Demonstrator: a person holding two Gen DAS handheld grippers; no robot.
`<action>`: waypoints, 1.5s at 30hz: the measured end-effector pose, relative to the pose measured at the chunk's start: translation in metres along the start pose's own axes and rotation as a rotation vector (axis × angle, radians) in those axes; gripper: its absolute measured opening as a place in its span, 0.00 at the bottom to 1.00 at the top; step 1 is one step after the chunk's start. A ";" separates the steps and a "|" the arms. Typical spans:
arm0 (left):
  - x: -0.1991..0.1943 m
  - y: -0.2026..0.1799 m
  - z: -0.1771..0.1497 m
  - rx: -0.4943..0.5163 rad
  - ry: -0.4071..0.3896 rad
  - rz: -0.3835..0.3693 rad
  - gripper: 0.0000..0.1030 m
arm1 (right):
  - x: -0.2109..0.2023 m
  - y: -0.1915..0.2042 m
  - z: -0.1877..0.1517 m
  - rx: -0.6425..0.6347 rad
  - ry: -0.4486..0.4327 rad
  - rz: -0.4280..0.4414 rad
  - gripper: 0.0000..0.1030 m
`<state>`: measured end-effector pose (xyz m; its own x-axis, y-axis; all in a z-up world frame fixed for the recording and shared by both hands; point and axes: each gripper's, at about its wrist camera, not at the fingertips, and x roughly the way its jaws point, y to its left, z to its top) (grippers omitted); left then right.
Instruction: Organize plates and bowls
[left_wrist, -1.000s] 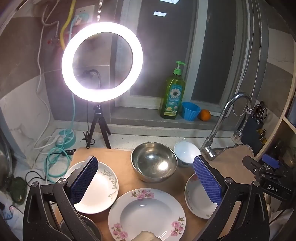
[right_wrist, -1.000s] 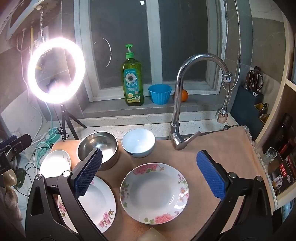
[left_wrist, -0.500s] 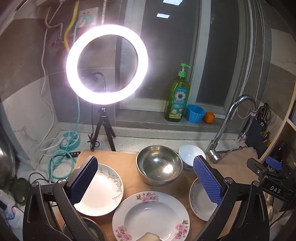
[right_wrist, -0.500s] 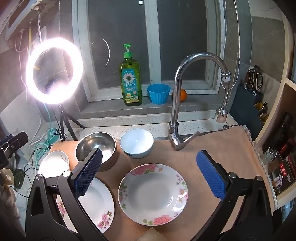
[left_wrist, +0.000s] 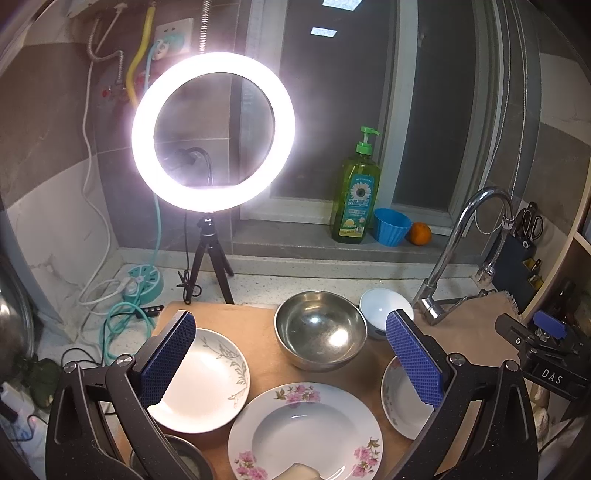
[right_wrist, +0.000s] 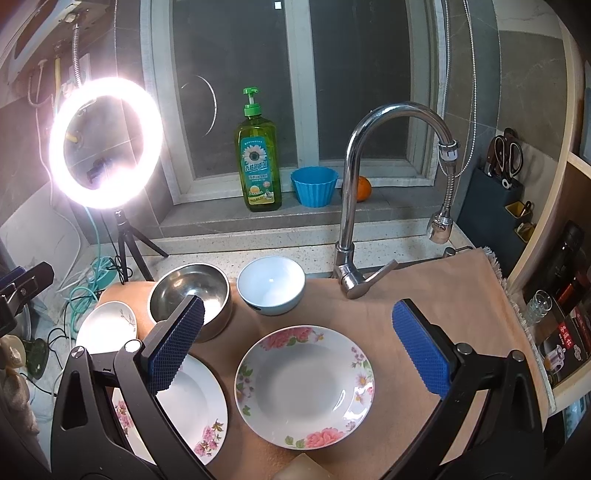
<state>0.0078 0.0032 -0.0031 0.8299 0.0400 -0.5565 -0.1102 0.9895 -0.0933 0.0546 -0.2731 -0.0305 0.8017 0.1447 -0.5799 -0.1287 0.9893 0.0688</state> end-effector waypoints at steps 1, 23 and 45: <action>0.000 -0.001 0.000 0.002 -0.001 0.002 0.99 | 0.000 0.000 -0.001 -0.001 0.000 0.000 1.00; 0.000 -0.002 0.000 0.011 -0.005 0.010 0.99 | 0.000 0.000 -0.001 0.003 0.002 0.000 1.00; 0.003 0.000 -0.001 0.012 -0.002 0.009 0.99 | 0.001 0.000 -0.001 0.005 0.005 0.002 1.00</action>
<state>0.0097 0.0034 -0.0059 0.8302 0.0493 -0.5553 -0.1113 0.9907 -0.0785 0.0550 -0.2733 -0.0324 0.7986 0.1464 -0.5837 -0.1273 0.9891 0.0740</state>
